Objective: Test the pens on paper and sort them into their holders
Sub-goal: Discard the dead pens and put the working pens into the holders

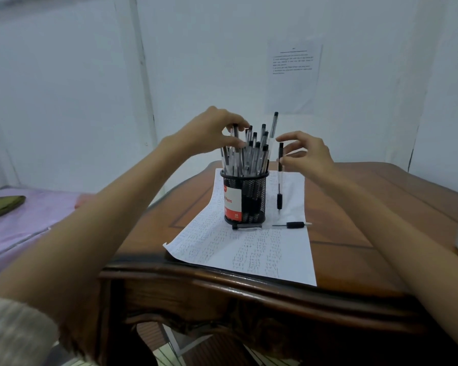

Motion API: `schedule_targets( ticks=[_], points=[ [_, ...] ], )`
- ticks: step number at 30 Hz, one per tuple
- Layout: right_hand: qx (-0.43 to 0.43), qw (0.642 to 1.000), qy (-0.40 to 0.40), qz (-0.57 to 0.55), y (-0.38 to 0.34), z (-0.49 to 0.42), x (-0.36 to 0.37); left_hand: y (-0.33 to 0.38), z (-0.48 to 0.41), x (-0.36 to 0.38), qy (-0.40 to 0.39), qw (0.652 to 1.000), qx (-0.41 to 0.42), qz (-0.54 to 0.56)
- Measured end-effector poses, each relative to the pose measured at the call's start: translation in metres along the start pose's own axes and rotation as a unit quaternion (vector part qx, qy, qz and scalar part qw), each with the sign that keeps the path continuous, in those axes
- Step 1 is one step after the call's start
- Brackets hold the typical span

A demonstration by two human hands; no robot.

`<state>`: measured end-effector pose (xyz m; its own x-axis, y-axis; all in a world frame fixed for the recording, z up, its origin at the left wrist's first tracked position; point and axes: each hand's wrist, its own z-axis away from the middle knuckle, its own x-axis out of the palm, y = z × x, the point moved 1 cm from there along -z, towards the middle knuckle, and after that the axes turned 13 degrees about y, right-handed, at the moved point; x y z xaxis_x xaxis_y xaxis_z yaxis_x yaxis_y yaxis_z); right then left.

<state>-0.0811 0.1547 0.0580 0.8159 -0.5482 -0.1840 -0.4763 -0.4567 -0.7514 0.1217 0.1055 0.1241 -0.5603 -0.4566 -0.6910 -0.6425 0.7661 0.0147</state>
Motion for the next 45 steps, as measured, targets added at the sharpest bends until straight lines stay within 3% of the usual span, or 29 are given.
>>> schedule_targets(
  ticks=[5, 7, 10, 13, 15, 20, 23, 27, 31, 33, 35, 39, 45],
  points=[
    [-0.03, 0.997, -0.039, -0.052, -0.014, 0.002, -0.012, -0.006, 0.004, 0.009, 0.054, 0.997, -0.016, 0.055],
    [-0.062, 0.99, -0.116, -0.047, -0.022, 0.005, -0.02, -0.01, 0.007, 0.012, 0.063, 0.993, -0.038, 0.093],
    [-0.082, 0.954, -0.286, 0.029, -0.022, 0.014, -0.025, -0.014, 0.012, 0.018, 0.064, 0.988, -0.054, 0.129],
    [-0.147, 0.926, -0.306, 0.163, -0.003, 0.026, -0.01, -0.013, 0.014, 0.024, 0.071, 0.988, -0.045, 0.127],
    [-0.179, 0.915, -0.305, 0.196, 0.012, 0.035, 0.004, -0.011, 0.015, 0.025, 0.076, 0.987, -0.047, 0.133],
    [-0.148, 0.926, -0.309, 0.16, 0.031, 0.04, 0.013, -0.013, 0.024, 0.029, 0.071, 0.992, -0.024, 0.102],
    [-0.151, 0.911, -0.328, 0.197, 0.032, 0.039, 0.009, -0.018, 0.033, 0.039, 0.114, 0.987, -0.01, 0.115],
    [-0.138, 0.897, -0.359, 0.216, 0.036, 0.037, 0.006, -0.022, 0.036, 0.044, 0.172, 0.965, -0.067, 0.187],
    [-0.063, 0.831, -0.515, 0.202, 0.026, 0.04, -0.003, -0.021, 0.037, 0.04, 0.153, 0.956, -0.135, 0.212],
    [-0.046, 0.806, -0.555, 0.2, 0.025, 0.039, -0.009, -0.022, 0.039, 0.038, 0.138, 0.954, -0.149, 0.219],
    [-0.049, 0.808, -0.55, 0.204, 0.023, 0.037, -0.012, -0.025, 0.041, 0.039, 0.128, 0.95, -0.164, 0.232],
    [-0.089, 0.858, -0.471, 0.185, 0.022, 0.036, -0.007, -0.031, 0.04, 0.042, 0.103, 0.931, -0.211, 0.28],
    [-0.202, 0.832, -0.422, 0.298, 0.013, 0.046, 0.003, -0.025, 0.035, 0.04, 0.062, 0.896, -0.258, 0.356]
  ],
)
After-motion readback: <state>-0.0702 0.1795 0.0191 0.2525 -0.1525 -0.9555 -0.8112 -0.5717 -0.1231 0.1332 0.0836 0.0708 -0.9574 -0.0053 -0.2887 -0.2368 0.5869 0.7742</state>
